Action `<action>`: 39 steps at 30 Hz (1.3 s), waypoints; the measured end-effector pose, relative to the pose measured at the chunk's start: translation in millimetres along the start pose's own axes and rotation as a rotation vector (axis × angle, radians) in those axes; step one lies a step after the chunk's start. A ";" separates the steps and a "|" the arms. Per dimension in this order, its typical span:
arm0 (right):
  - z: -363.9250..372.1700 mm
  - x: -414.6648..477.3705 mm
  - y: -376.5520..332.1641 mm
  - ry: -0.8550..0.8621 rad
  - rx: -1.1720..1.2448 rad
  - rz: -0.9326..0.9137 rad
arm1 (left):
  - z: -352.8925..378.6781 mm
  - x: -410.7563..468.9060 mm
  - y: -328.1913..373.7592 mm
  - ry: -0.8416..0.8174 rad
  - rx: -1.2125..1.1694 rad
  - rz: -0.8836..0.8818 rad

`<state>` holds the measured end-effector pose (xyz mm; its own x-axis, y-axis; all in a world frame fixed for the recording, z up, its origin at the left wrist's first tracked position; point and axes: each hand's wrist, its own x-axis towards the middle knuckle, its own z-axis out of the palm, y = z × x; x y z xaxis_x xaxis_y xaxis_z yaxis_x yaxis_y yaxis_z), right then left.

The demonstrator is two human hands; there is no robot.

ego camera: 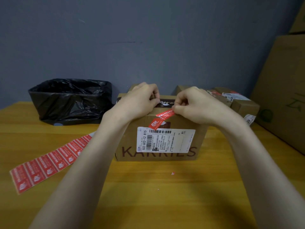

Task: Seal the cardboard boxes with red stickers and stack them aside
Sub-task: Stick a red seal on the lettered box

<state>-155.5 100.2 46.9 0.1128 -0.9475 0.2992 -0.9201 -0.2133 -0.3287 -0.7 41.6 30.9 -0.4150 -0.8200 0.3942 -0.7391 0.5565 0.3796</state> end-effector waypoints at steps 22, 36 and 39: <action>-1.1 -3.2 -3.9 0.030 0.055 -0.003 | -3.0 -2.4 3.2 -0.006 0.003 -0.008; -0.7 -1.0 1.4 0.064 0.012 0.083 | -39.8 -16.1 -7.8 -0.370 0.000 0.030; -2.1 -1.1 2.2 0.053 0.027 0.095 | -49.2 -23.0 -18.0 -0.474 -0.026 -0.035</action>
<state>-158.5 101.2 47.8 0.0046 -0.9501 0.3119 -0.9150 -0.1298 -0.3820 48.2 57.0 56.2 -0.5907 -0.8058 -0.0429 -0.7462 0.5253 0.4089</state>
